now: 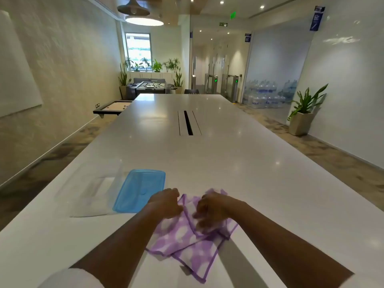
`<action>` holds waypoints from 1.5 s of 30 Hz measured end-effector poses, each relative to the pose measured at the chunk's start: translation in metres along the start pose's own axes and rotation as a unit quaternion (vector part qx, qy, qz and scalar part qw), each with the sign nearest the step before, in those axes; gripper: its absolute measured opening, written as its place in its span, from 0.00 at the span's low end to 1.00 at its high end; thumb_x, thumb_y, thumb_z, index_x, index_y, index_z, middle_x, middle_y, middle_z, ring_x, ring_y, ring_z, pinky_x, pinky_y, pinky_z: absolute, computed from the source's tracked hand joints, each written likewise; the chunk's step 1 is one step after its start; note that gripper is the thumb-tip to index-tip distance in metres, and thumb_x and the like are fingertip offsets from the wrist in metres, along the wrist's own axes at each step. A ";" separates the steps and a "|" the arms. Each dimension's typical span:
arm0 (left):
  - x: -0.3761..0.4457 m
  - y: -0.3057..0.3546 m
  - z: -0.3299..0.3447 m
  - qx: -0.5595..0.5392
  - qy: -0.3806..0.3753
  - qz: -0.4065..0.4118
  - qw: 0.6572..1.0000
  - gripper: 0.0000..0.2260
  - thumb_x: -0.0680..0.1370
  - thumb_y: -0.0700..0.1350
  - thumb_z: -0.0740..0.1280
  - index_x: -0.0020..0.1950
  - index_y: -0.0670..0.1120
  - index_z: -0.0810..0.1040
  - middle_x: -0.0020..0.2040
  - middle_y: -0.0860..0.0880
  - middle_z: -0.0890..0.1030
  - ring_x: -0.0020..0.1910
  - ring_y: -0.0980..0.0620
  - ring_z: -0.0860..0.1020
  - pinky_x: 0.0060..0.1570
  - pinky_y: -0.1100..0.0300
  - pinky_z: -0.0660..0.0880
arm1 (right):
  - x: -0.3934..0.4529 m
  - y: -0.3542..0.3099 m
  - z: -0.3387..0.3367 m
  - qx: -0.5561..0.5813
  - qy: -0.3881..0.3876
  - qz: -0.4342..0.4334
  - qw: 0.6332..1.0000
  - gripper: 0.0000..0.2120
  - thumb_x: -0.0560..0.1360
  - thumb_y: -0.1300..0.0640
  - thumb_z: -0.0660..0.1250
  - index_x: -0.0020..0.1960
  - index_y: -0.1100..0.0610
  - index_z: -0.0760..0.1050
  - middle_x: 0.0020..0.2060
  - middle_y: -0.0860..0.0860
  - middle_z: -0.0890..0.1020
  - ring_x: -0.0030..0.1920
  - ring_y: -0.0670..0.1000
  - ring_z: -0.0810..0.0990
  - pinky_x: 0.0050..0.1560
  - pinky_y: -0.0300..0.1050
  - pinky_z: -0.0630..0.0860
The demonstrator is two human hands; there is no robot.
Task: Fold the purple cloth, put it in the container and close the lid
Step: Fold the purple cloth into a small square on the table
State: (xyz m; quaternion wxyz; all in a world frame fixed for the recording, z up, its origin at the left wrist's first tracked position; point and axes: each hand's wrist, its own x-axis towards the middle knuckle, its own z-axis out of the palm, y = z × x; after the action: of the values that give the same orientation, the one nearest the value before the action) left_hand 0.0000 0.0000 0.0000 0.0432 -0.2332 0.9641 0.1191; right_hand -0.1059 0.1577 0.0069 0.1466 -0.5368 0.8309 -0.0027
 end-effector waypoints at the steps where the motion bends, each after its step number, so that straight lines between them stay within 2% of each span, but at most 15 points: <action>1: -0.002 0.000 0.001 0.030 -0.040 -0.005 0.999 0.28 0.73 0.59 0.68 0.70 0.48 0.69 0.64 0.47 0.76 0.61 0.45 0.77 0.57 0.53 0.73 | -0.001 0.000 0.002 0.002 -0.030 0.010 0.999 0.27 0.68 0.36 0.71 0.61 0.50 0.78 0.57 0.49 0.79 0.54 0.51 0.76 0.54 0.44 0.74; 5: -0.012 0.000 0.005 0.105 -0.133 -0.019 0.985 0.35 0.68 0.62 0.73 0.68 0.45 0.69 0.64 0.46 0.75 0.60 0.45 0.77 0.54 0.54 0.73 | -0.007 -0.002 0.011 0.006 -0.075 0.029 0.997 0.36 0.62 0.32 0.73 0.63 0.50 0.76 0.61 0.50 0.74 0.57 0.53 0.74 0.60 0.49 0.74; 12: -0.022 -0.004 0.007 0.093 -0.112 -0.041 0.988 0.27 0.69 0.53 0.76 0.63 0.43 0.75 0.59 0.45 0.79 0.56 0.45 0.80 0.50 0.56 0.75 | -0.009 -0.005 0.011 -0.038 -0.066 0.005 0.997 0.17 0.73 0.48 0.70 0.58 0.55 0.79 0.59 0.53 0.78 0.59 0.55 0.75 0.59 0.48 0.74; 17: -0.023 -0.007 0.006 0.117 -0.105 -0.074 0.985 0.25 0.68 0.59 0.74 0.57 0.45 0.78 0.51 0.49 0.81 0.50 0.48 0.80 0.45 0.58 0.74 | -0.016 -0.001 0.011 0.021 -0.085 0.022 0.996 0.32 0.64 0.44 0.78 0.64 0.51 0.74 0.61 0.50 0.74 0.58 0.55 0.75 0.59 0.50 0.75; 19: -0.021 -0.008 0.004 0.111 -0.169 -0.089 0.975 0.26 0.67 0.64 0.73 0.56 0.47 0.79 0.46 0.51 0.82 0.48 0.49 0.81 0.46 0.59 0.74 | -0.018 0.001 0.013 0.008 -0.086 0.016 0.996 0.34 0.63 0.48 0.79 0.65 0.52 0.72 0.61 0.50 0.73 0.58 0.56 0.75 0.59 0.51 0.76; 22: -0.023 -0.009 -0.001 0.078 -0.301 -0.142 0.940 0.31 0.70 0.64 0.71 0.64 0.43 0.77 0.60 0.48 0.82 0.60 0.51 0.79 0.59 0.59 0.74 | -0.019 0.003 0.016 -0.012 -0.064 0.012 0.998 0.31 0.66 0.51 0.78 0.66 0.54 0.71 0.60 0.52 0.73 0.56 0.56 0.75 0.55 0.49 0.76; 25: -0.026 -0.012 -0.007 0.063 -0.344 -0.174 0.920 0.31 0.71 0.60 0.73 0.66 0.41 0.75 0.63 0.48 0.80 0.58 0.52 0.80 0.65 0.59 0.73 | -0.021 0.005 0.016 0.016 -0.058 0.020 0.998 0.21 0.71 0.57 0.72 0.63 0.56 0.73 0.60 0.54 0.75 0.56 0.57 0.76 0.53 0.48 0.76; 27: -0.026 -0.016 -0.010 0.034 -0.355 -0.170 0.919 0.25 0.74 0.56 0.72 0.63 0.41 0.77 0.58 0.47 0.82 0.53 0.53 0.81 0.60 0.61 0.75 | -0.021 0.007 0.013 0.029 -0.060 0.025 0.997 0.16 0.74 0.56 0.66 0.62 0.56 0.73 0.59 0.55 0.77 0.54 0.56 0.76 0.51 0.46 0.74; 29: -0.022 -0.018 -0.013 -0.034 -0.349 -0.160 0.923 0.13 0.77 0.51 0.69 0.54 0.44 0.77 0.51 0.47 0.81 0.43 0.54 0.82 0.47 0.64 0.77 | -0.021 0.010 0.008 0.045 -0.046 0.037 0.997 0.12 0.77 0.52 0.62 0.58 0.56 0.74 0.54 0.55 0.78 0.50 0.54 0.74 0.48 0.45 0.70; 32: -0.018 -0.019 -0.021 -0.189 -0.267 -0.145 0.934 0.07 0.76 0.47 0.70 0.48 0.43 0.77 0.42 0.48 0.80 0.37 0.53 0.79 0.40 0.63 0.78 | -0.021 0.019 0.000 0.139 0.036 0.064 0.988 0.08 0.79 0.50 0.61 0.48 0.55 0.74 0.47 0.53 0.76 0.46 0.54 0.75 0.45 0.45 0.70; 35: -0.012 -0.016 -0.035 -0.374 -0.167 -0.097 0.907 0.05 0.75 0.41 0.71 0.50 0.46 0.80 0.43 0.48 0.79 0.39 0.53 0.76 0.40 0.62 0.79 | -0.020 0.027 -0.008 0.268 0.170 0.095 0.943 0.05 0.77 0.54 0.64 0.45 0.55 0.75 0.45 0.53 0.79 0.42 0.51 0.77 0.38 0.40 0.72; 38: -0.008 -0.007 -0.050 -0.535 -0.086 -0.057 0.838 0.07 0.76 0.40 0.71 0.53 0.48 0.82 0.48 0.47 0.82 0.43 0.53 0.79 0.43 0.61 0.77 | -0.018 0.030 -0.024 0.389 0.274 0.122 0.871 0.04 0.75 0.57 0.66 0.49 0.54 0.76 0.45 0.51 0.81 0.41 0.50 0.79 0.34 0.37 0.74; 41: -0.005 0.006 -0.067 -0.629 -0.004 -0.020 0.777 0.14 0.75 0.40 0.72 0.60 0.44 0.79 0.51 0.44 0.83 0.46 0.50 0.81 0.50 0.59 0.78 | -0.018 0.028 -0.044 0.477 0.337 0.138 0.800 0.09 0.76 0.57 0.66 0.55 0.50 0.74 0.43 0.48 0.79 0.38 0.46 0.79 0.30 0.34 0.74; 43: -0.005 0.015 -0.077 -0.678 0.028 -0.004 0.734 0.18 0.75 0.42 0.72 0.64 0.41 0.78 0.53 0.42 0.83 0.49 0.47 0.82 0.53 0.55 0.79 | -0.019 0.028 -0.055 0.493 0.398 0.154 0.758 0.07 0.76 0.56 0.66 0.54 0.50 0.74 0.41 0.46 0.79 0.37 0.44 0.78 0.30 0.32 0.72; 45: -0.007 0.023 -0.087 -0.726 0.048 0.001 0.686 0.16 0.75 0.44 0.72 0.61 0.40 0.79 0.49 0.43 0.85 0.47 0.47 0.83 0.51 0.55 0.82 | -0.021 0.029 -0.067 0.506 0.464 0.182 0.703 0.03 0.77 0.54 0.65 0.51 0.51 0.75 0.40 0.46 0.78 0.37 0.43 0.77 0.31 0.33 0.70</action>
State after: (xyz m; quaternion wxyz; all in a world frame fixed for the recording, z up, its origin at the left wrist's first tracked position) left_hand -0.0072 0.0014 0.0905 -0.1864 -0.1957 0.5778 0.7702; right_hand -0.1401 0.1783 0.0710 -0.0103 -0.1507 0.7490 -0.6451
